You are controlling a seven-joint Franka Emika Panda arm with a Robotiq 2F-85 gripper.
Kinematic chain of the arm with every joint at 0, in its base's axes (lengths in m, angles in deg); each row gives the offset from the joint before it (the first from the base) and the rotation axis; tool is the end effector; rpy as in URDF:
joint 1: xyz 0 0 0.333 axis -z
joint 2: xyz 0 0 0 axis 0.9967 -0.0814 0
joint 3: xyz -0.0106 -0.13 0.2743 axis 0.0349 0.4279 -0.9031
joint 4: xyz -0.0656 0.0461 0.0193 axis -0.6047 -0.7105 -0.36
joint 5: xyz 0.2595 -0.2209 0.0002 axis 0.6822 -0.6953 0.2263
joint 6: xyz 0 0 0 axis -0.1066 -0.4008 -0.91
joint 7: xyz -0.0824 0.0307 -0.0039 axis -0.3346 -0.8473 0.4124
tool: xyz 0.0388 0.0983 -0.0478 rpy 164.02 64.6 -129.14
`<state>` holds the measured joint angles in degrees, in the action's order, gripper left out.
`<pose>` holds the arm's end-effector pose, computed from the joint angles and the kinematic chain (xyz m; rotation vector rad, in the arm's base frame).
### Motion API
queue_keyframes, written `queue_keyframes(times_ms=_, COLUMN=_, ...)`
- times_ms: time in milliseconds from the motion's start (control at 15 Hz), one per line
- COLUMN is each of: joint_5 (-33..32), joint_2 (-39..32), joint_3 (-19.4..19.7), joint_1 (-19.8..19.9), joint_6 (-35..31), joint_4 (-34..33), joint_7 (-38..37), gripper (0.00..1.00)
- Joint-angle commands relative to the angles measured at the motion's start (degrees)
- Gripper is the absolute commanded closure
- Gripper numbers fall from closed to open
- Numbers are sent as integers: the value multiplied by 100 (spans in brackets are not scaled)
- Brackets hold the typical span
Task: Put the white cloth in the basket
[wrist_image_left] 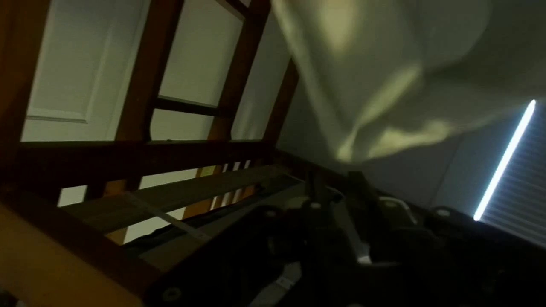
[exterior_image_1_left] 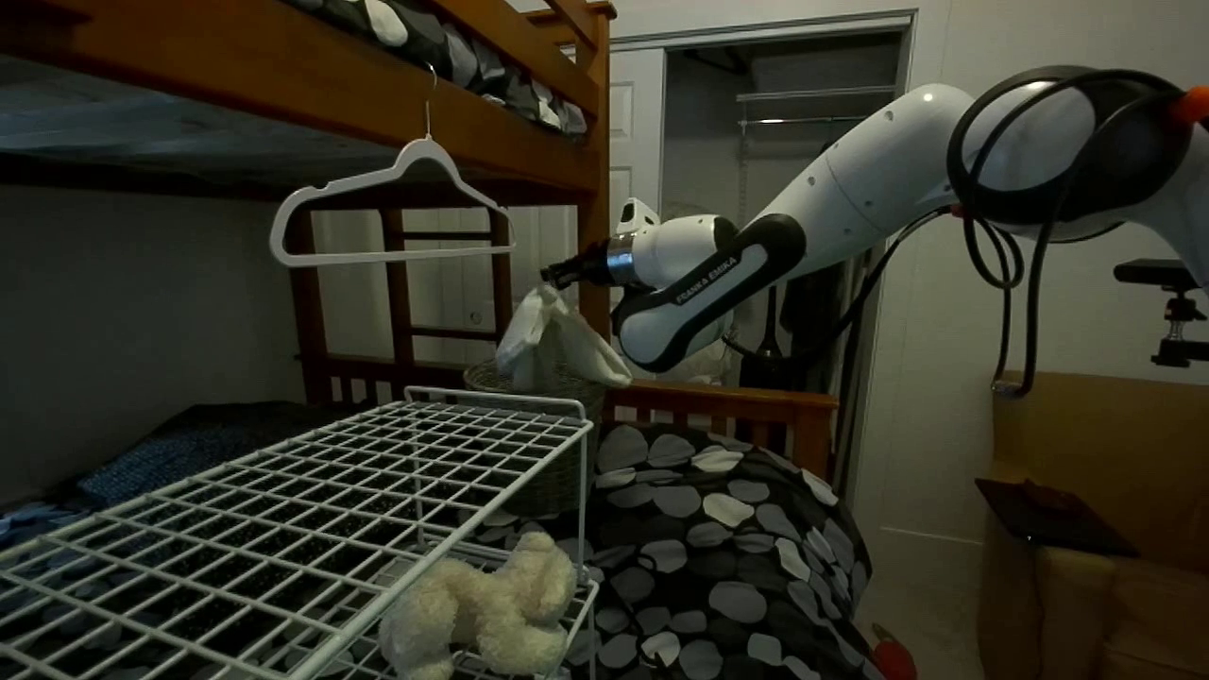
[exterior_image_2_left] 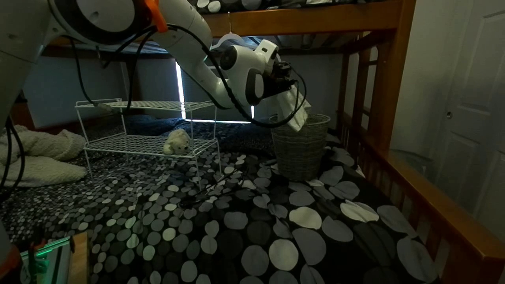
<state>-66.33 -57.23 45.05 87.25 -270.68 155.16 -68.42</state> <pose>0.6579 0.1206 0.4984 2.2057 0.7728 2.0503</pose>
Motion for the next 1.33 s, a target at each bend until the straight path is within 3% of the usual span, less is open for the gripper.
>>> queue_keyframes(times_ms=0, joint_5=-914, joint_2=474, joint_3=-554, joint_1=579, joint_6=862, joint_4=479, joint_7=-451, gripper=49)
queue_keyframes(times_ms=200, joint_5=-1140, joint_2=885, joint_3=-925, joint_1=910, joint_6=1924, joint_4=761, joint_7=-391, gripper=24)
queue_keyframes(times_ms=400, joint_5=-927, joint_2=1344, joint_3=-1621, joint_1=1372, joint_6=3085, joint_4=1076, joint_7=-147, gripper=2)
queue_keyframes(times_ms=667, joint_5=-134, joint_2=1755, joint_3=-2431, joint_1=1869, joint_6=4703, joint_4=1234, joint_7=354, gripper=0)
queue_keyframes(times_ms=933, joint_5=833, joint_2=2133, joint_3=-2718, joint_1=2121, joint_6=6472, joint_4=1107, joint_7=857, gripper=0)
queue_keyframes(times_ms=1000, joint_5=1422, joint_2=2371, joint_3=-1852, joint_1=1366, joint_6=6804, joint_4=1080, joint_7=1153, gripper=0)
queue_keyframes(times_ms=1133, joint_5=1892, joint_2=2589, joint_3=-1409, joint_1=1028, joint_6=7419, joint_4=1009, joint_7=1215, gripper=0)
queue_keyframes(times_ms=1267, joint_5=2236, joint_2=2801, joint_3=-900, joint_1=608, joint_6=7598, joint_4=1009, joint_7=1079, gripper=0)
